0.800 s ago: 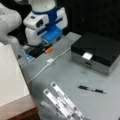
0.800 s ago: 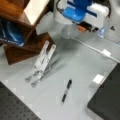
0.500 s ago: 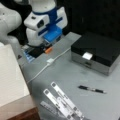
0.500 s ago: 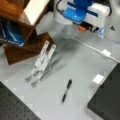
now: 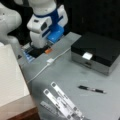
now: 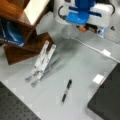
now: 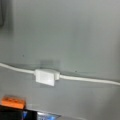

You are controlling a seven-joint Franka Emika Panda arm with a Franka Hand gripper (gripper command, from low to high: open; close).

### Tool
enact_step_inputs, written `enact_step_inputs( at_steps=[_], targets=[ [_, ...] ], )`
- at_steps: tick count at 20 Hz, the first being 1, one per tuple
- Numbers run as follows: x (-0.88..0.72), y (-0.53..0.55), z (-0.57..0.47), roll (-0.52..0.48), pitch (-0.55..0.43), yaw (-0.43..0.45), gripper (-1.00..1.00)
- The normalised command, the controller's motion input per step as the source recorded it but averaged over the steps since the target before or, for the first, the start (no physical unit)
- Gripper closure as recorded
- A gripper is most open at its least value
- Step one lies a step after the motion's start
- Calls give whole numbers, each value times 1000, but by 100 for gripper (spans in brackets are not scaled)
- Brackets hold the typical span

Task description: Turn on the lamps. Open the box. Pick up the pen. Put it in the box.

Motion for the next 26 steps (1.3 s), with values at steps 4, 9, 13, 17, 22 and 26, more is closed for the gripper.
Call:
enact_step_inputs(
  at_steps=[4, 9, 13, 17, 22, 26],
  targets=[
    [-349, 301, -148, 10, -45, -47, -100],
    [-533, 255, -48, 16, 49, -126, -100],
    [-586, 70, -5, 127, 93, -130, -100],
    [-559, 15, -207, 74, -3, -156, -100],
    [-538, 106, -354, 22, -103, -189, -100],
    [-416, 196, -259, -23, -190, -182, -100]
  ],
)
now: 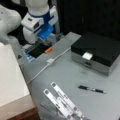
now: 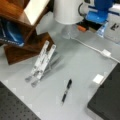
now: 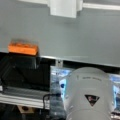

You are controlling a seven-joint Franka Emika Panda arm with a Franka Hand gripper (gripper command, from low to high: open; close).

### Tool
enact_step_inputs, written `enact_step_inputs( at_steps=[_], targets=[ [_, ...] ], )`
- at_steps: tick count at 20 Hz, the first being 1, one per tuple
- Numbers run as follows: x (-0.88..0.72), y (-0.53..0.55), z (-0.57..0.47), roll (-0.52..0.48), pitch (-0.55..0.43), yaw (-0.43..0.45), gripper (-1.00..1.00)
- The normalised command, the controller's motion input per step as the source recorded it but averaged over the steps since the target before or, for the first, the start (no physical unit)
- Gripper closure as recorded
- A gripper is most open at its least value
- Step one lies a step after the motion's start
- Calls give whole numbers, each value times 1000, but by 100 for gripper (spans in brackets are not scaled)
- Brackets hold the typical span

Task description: Turn on the lamps. Open the box. Pick up the pen. Put it in the box.

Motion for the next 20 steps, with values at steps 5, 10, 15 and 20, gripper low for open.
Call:
enact_step_inputs(
  at_steps=[5, 10, 15, 20],
  targets=[
    [-361, 242, -199, -29, -246, -168, -100],
    [-300, 257, -167, -66, -219, -150, -100],
    [-242, 197, -194, -15, -204, -99, -100],
    [-182, 130, -167, 36, -216, -76, -100]
  ],
)
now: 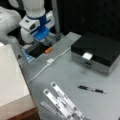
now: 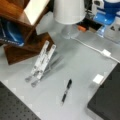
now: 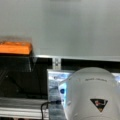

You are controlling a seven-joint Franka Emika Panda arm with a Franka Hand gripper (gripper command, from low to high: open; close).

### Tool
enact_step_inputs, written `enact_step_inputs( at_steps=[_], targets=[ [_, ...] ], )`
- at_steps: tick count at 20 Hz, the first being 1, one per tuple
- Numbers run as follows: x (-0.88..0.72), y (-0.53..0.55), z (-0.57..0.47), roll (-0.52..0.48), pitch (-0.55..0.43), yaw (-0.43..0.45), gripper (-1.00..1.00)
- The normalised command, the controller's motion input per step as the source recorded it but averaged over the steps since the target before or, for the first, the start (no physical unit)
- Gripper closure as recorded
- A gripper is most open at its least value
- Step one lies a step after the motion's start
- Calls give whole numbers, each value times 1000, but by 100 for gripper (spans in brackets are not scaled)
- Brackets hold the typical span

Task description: Turn on the lamps. Open the box. Pick up the pen. Put it in the box.

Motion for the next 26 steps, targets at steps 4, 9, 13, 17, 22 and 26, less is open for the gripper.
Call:
enact_step_inputs(
  at_steps=[4, 9, 13, 17, 22, 26],
  targets=[
    [-176, 102, -184, 80, -240, -41, 100],
    [-230, 86, -217, 95, -215, -23, 100],
    [-280, 81, -222, 98, -215, -14, 100],
    [-289, 67, -200, 99, -233, -6, 100],
    [-285, 67, -195, 117, -261, 4, 100],
    [-318, 63, -307, 135, -244, 31, 100]
  ],
)
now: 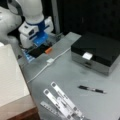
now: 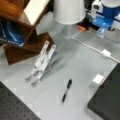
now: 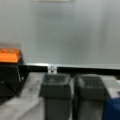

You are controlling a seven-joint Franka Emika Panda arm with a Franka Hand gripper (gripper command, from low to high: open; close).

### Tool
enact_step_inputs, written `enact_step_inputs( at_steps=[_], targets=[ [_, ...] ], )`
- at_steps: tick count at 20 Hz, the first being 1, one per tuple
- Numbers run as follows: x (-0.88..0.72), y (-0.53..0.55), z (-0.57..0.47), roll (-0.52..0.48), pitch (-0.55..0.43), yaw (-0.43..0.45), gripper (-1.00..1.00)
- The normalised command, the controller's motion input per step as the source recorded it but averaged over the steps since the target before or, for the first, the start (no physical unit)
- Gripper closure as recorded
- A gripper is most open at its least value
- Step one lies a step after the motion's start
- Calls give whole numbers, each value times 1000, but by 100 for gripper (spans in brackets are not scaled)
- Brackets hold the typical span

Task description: Turn on the lamps. Open the box. Pick up the pen. Put it in the box.

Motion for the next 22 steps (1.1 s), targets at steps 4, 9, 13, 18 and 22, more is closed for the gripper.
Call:
enact_step_inputs(
  at_steps=[4, 9, 13, 18, 22],
  targets=[
    [-338, 77, -328, 147, -245, 41, 100],
    [-387, 65, -385, 118, -269, 36, 100],
    [-437, 57, -454, 110, -332, 19, 100],
    [-479, 42, -524, 126, -373, 19, 100],
    [-539, 27, -585, 155, -394, 31, 100]
  ],
)
